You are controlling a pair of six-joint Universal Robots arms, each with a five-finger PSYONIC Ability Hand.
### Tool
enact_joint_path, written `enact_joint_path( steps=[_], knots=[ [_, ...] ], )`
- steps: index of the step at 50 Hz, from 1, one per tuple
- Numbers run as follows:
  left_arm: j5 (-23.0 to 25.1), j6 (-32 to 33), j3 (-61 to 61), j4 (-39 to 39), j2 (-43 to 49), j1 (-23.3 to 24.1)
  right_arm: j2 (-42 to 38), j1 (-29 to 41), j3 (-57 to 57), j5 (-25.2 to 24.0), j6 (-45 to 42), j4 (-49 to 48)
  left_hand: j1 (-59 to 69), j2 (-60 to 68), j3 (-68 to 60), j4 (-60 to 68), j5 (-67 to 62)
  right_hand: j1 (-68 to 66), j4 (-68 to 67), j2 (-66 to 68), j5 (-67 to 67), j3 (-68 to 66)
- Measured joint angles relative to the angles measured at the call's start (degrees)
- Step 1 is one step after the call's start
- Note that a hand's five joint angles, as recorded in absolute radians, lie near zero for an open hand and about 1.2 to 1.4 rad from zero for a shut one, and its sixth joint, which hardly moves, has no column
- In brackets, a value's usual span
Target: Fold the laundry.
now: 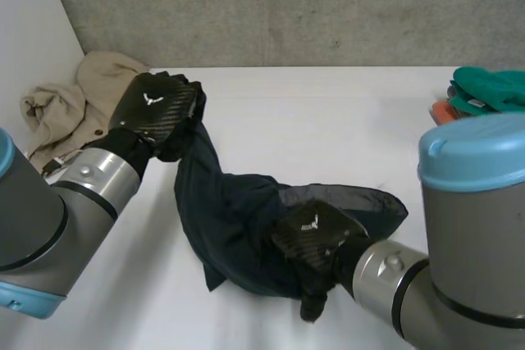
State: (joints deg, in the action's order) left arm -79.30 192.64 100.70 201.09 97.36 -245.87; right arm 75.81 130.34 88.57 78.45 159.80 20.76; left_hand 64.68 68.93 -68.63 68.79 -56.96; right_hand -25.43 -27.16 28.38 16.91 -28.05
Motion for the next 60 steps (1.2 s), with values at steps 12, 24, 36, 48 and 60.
enact_joint_path(
  steps=[12, 24, 36, 48, 60],
  knots=[
    [-2.61, 4.24, 1.2, -2.06, -3.81, -0.99, 4.87, -11.96, -10.61, 0.34, -13.94, 5.76, 0.0, 0.0, 0.0, 0.0, 0.0, 11.81, 12.65, -14.05, -12.03, 14.1],
    [-2.7, 4.59, 4.02, -5.49, -10.66, 0.43, -9.55, -14.85, -24.69, -2.82, -21.15, 4.23, 0.0, 0.0, 0.0, 0.0, 0.0, 13.06, 13.48, -15.28, -13.17, 15.72],
    [-2.78, 4.58, 5.34, -9.34, -19.93, 1.96, -27.85, -10.87, -33.24, -16.55, -14.9, 4.53, 0.0, 0.0, 0.0, 0.0, 0.0, 13.06, 13.48, -15.29, -13.17, 15.72],
    [-2.89, 4.65, 5.81, -10.28, -22.31, 2.17, -30.87, -8.35, -32.26, -20.94, -9.19, 5.13, 0.0, 0.0, 0.0, 0.0, 0.0, -24.99, -32.5, 32.09, 30.74, -31.56],
    [-2.93, 5.16, 5.01, -9.49, -21.78, 1.26, -15.55, -15.51, -32.64, -20.19, -6.51, 5.33, 0.0, 0.0, 0.0, 0.0, 0.0, -32.47, -40.97, 38.42, 38.85, -39.48]
  ],
)
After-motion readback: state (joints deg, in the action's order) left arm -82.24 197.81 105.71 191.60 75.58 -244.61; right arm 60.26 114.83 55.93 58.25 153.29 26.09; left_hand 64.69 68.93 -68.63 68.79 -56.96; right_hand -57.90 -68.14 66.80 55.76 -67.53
